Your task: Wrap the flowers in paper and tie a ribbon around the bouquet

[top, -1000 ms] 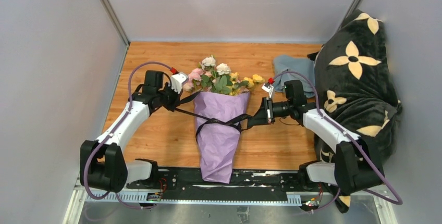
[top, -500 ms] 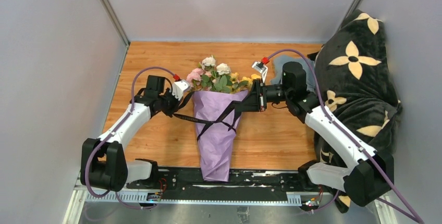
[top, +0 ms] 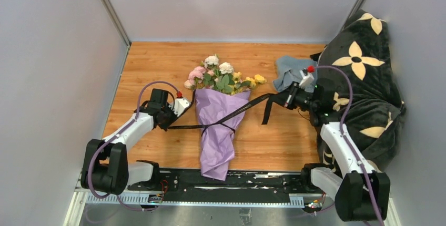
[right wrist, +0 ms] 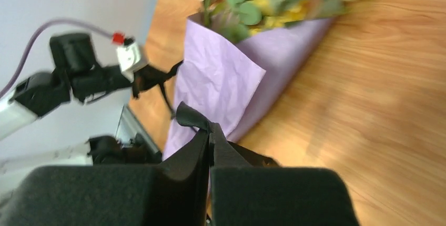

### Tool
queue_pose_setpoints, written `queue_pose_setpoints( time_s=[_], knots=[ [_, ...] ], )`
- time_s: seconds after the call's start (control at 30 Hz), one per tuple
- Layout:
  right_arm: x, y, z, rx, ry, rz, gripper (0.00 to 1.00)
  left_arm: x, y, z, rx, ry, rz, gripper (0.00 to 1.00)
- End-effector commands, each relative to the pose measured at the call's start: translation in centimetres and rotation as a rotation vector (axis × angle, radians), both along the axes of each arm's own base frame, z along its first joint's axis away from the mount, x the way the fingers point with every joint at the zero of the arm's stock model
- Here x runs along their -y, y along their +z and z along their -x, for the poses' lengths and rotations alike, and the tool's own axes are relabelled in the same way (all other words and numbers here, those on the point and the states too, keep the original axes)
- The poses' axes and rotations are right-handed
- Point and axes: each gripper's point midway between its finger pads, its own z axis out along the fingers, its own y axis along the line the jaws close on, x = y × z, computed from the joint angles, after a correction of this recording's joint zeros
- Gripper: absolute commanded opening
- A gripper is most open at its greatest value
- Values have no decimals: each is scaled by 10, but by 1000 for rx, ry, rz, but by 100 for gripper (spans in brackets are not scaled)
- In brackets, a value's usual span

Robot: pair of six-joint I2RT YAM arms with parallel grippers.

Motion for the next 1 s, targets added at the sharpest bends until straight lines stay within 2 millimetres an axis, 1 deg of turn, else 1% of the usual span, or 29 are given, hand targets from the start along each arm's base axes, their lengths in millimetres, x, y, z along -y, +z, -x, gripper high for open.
queue_pose_setpoints(
  time_s=[0.0,0.07,0.13,0.17,0.2,0.27,0.37,0.43,0.5,0.57,0.6,0.67,0.7,0.73,0.77,0.8,0.83,0.87,0.9,0.97],
  knots=[
    [76,-30,-26,-25,-361,2,0,-42,1,-4,70,29,-223,0],
    [111,-57,-25,-88,-495,0,0,-58,2,-4,95,53,-312,0],
    [143,-79,-18,-138,-616,-14,0,-69,2,-3,118,63,-365,0],
    [155,-82,-17,-142,-657,-22,0,-73,0,-2,125,62,-383,0],
    [161,-87,-14,-149,-684,-29,0,-77,-1,0,130,60,-402,0],
    [171,-93,-9,-154,-721,-13,0,-88,-3,2,133,76,-445,0],
    [182,-94,-6,-147,-748,36,0,-107,-5,4,122,131,-480,0],
    [190,-91,-5,-148,-765,50,0,-123,-7,5,110,176,-486,0],
    [194,-87,-6,-140,-766,57,0,-138,-9,9,90,220,-486,0],
    [192,-82,-7,-131,-736,74,0,-143,-10,12,79,232,-469,0],
    [190,-79,-7,-126,-718,89,0,-139,-13,15,65,213,-450,0],
    [180,-76,-5,-126,-666,138,0,-129,-14,15,64,184,-393,0],
    [171,-72,-4,-107,-621,170,0,-124,-14,15,64,177,-364,0],
    [157,-65,-4,-80,-567,188,0,-118,-14,14,59,160,-329,0],
    [133,-51,-3,-18,-470,214,0,-108,-14,14,40,131,-283,0],
    [113,-39,-2,35,-392,234,0,-91,-9,10,31,69,-196,1],
    [91,-24,1,97,-307,252,0,-79,-6,12,5,32,-147,10],
    [71,-9,5,158,-234,269,0,-66,6,7,17,8,-91,25],
    [49,7,10,217,-155,275,0,-52,28,-7,68,-11,-53,33],
    [15,37,19,314,-34,265,0,-13,68,-27,165,-78,2,43]
  ],
)
